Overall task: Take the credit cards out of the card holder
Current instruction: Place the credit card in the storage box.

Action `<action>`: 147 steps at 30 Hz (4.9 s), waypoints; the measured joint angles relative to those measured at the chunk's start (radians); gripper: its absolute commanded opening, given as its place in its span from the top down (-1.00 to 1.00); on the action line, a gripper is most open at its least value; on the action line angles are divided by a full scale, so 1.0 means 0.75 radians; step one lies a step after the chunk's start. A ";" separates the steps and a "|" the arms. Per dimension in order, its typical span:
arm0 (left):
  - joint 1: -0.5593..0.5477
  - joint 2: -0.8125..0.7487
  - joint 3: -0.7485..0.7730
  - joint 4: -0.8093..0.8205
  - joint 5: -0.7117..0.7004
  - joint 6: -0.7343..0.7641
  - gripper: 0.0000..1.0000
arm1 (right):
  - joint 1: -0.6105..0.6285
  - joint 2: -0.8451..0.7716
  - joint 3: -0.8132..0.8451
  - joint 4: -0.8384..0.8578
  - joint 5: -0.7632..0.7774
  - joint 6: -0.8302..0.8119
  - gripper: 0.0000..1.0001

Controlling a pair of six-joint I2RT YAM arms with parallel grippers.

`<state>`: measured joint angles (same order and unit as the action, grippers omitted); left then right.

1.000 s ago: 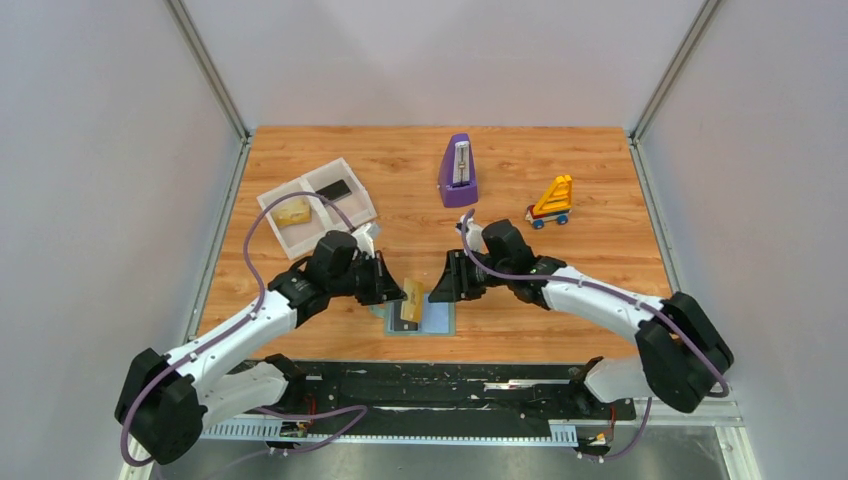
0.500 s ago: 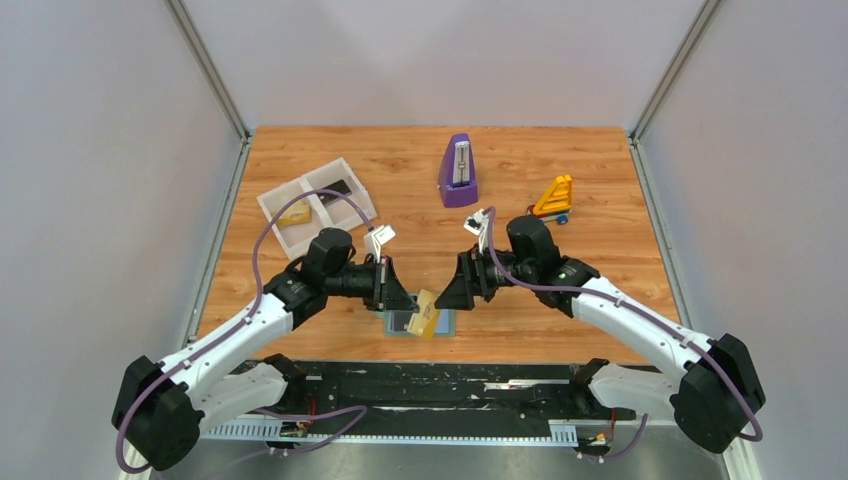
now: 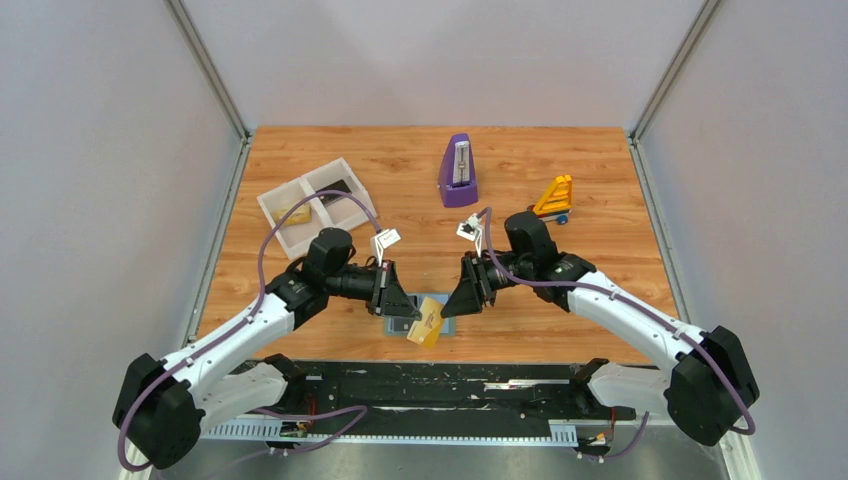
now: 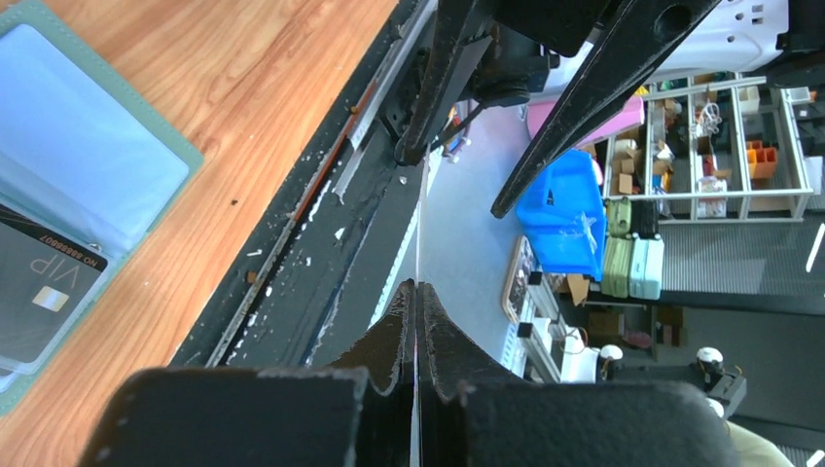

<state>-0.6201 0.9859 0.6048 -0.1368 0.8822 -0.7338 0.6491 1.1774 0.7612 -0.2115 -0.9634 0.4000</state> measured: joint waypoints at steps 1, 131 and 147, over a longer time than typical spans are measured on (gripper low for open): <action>0.000 0.007 0.000 0.004 0.010 0.000 1.00 | 0.000 0.001 0.000 0.001 -0.009 -0.003 0.26; 1.091 0.671 0.982 -0.605 -0.508 0.420 1.00 | -0.011 -0.903 -0.577 0.421 0.691 0.724 -1.00; 1.274 1.108 1.280 -0.808 -0.682 0.544 1.00 | -0.011 -0.775 -0.489 0.337 0.705 0.577 -1.00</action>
<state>0.3355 1.8168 1.5646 -0.7429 0.3706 -0.3256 0.6407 0.5964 0.3943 0.0410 -0.4347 0.8326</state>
